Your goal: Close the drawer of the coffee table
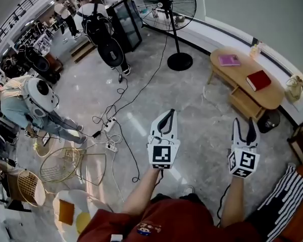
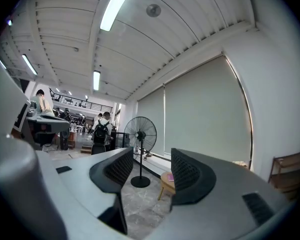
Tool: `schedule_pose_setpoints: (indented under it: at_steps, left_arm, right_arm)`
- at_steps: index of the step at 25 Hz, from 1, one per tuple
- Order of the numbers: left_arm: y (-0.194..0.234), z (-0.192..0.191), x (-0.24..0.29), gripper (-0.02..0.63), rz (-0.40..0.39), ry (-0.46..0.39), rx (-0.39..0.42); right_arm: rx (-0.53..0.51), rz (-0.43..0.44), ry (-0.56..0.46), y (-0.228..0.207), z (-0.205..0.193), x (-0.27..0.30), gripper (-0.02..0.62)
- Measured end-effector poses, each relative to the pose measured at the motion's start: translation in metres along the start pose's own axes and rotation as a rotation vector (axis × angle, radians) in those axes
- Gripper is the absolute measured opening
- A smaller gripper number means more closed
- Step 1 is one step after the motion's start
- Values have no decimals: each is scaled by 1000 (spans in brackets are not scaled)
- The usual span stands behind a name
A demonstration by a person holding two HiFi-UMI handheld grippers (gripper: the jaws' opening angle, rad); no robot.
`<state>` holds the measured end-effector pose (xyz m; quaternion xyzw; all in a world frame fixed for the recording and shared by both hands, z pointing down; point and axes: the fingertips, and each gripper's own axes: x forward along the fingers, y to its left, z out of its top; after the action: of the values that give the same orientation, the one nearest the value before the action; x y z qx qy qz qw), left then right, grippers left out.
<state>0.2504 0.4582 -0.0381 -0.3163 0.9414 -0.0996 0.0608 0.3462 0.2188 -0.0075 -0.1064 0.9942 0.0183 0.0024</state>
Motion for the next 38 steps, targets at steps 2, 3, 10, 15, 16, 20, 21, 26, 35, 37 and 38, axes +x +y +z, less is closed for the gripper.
schedule_pose_setpoints:
  at_steps: [2, 3, 10, 15, 16, 20, 21, 26, 35, 37, 38]
  left_arm:
    - [-11, 3, 15, 8, -18, -2, -5]
    - [-17, 6, 23, 8, -28, -6, -8]
    - [-40, 7, 65, 8, -97, -39, -18]
    - [-41, -6, 106, 8, -147, -54, -55]
    - [-37, -10, 115, 8, -153, -54, -59]
    - [-12, -23, 155, 8, -171, -52, -56]
    - [-4, -26, 167, 8, -176, -53, -53]
    - [44, -42, 216, 8, -190, -55, -49]
    - [125, -86, 291, 8, -176, -3, -72]
    - [140, -91, 304, 8, -178, 0, -82]
    - [145, -93, 312, 8, -180, 0, -84]
  right_arm:
    - [5, -23, -6, -17, 2, 1, 219]
    - [6, -36, -9, -25, 5, 2, 219]
    - [-12, -113, -3, -60, 2, 11, 219]
    - [-34, -160, 21, -71, -9, 39, 219]
    - [-42, -165, 29, -70, -12, 48, 219]
    - [-69, -177, 49, -61, -10, 90, 219]
    - [-71, -177, 53, -58, -8, 104, 219]
    - [-90, -169, 69, -31, -5, 172, 219]
    - [-108, -149, 108, 13, -16, 280, 219]
    - [-112, -149, 108, 22, -14, 298, 219]
    - [-114, -151, 108, 24, -14, 306, 219]
